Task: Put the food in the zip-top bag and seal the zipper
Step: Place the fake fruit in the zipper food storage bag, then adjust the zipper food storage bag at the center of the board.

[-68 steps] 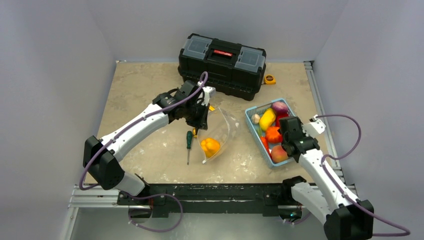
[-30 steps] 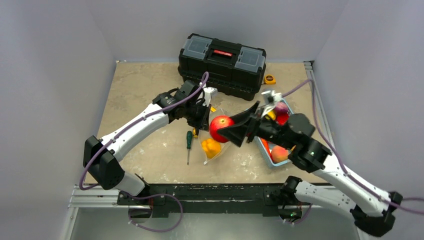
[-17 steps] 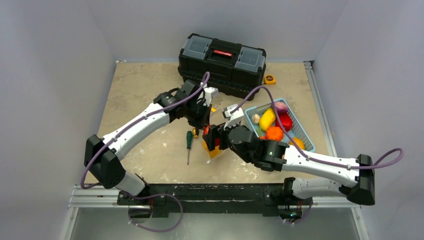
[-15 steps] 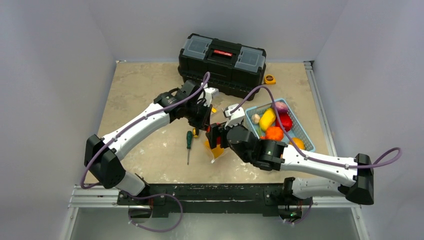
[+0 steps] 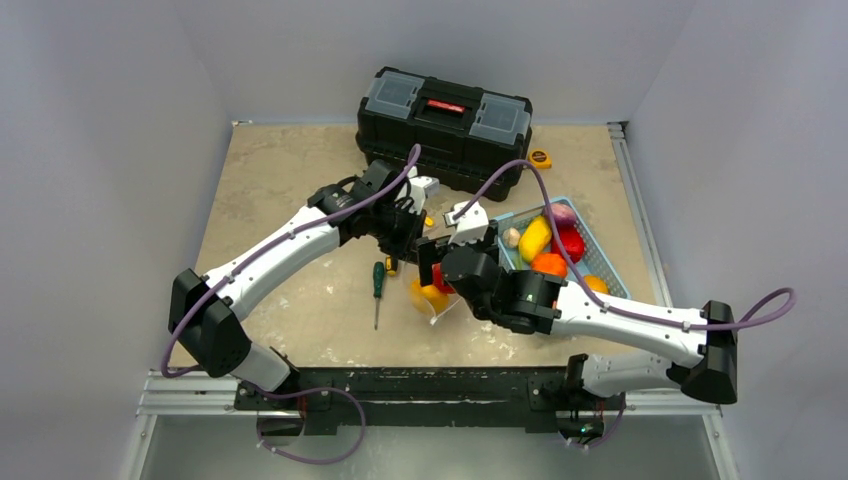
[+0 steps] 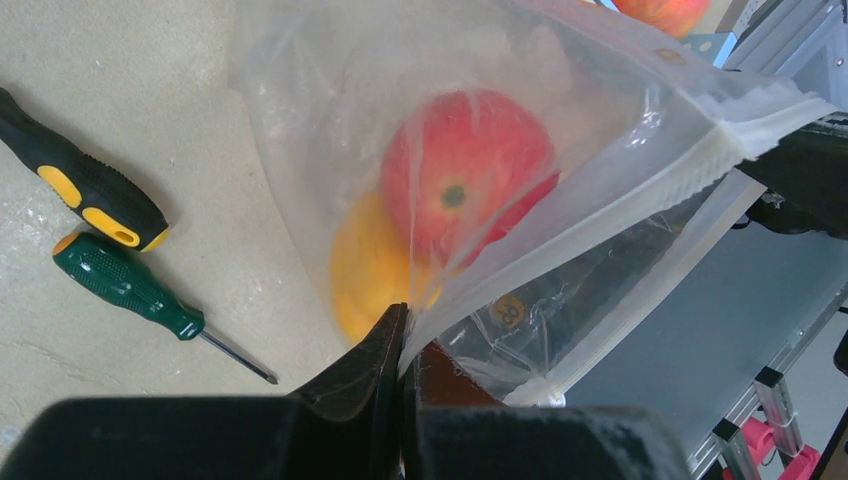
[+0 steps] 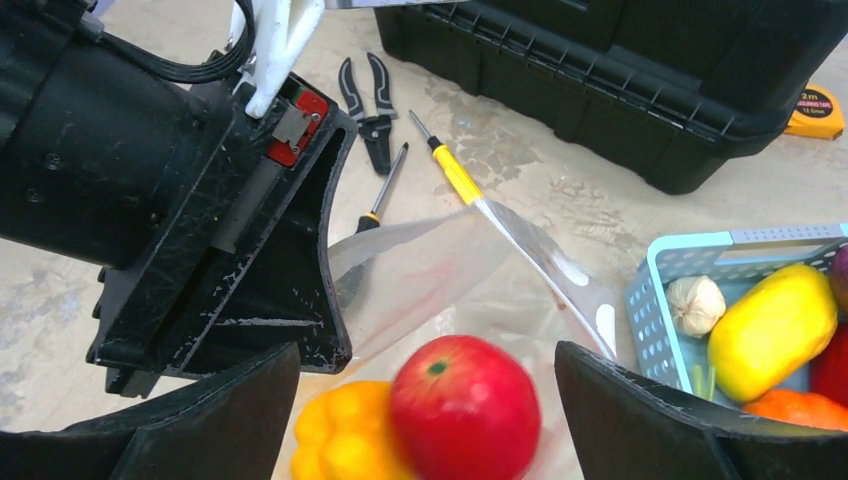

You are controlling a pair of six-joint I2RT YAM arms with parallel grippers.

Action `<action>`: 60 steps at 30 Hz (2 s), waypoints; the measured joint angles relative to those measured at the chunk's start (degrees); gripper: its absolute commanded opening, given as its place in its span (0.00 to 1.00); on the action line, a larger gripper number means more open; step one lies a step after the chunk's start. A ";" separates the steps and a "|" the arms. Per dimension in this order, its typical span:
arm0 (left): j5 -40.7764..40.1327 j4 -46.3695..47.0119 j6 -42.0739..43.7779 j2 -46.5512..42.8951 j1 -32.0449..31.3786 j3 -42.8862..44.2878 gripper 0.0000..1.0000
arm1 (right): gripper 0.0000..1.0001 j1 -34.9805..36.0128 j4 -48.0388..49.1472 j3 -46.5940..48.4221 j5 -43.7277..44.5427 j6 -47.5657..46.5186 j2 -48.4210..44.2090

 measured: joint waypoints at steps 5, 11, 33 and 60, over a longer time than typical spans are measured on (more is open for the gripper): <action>0.42 0.02 0.00 0.00 0.00 0.00 0.00 | 0.99 0.00 -2.69 2.36 0.00 0.33 1.77; 0.24 0.00 0.02 -0.02 0.00 0.00 0.00 | 0.99 0.00 -6.93 2.86 -1.84 2.45 1.68; -2.54 -0.04 0.02 -0.13 0.00 0.00 0.00 | 0.97 -0.02 -8.13 -3.63 -11.45 17.11 -22.88; -11.78 6.27 4.50 -22.18 -0.07 -6.05 0.00 | 0.00 -0.02 -7.28 6.51 -18.51 14.67 -10.19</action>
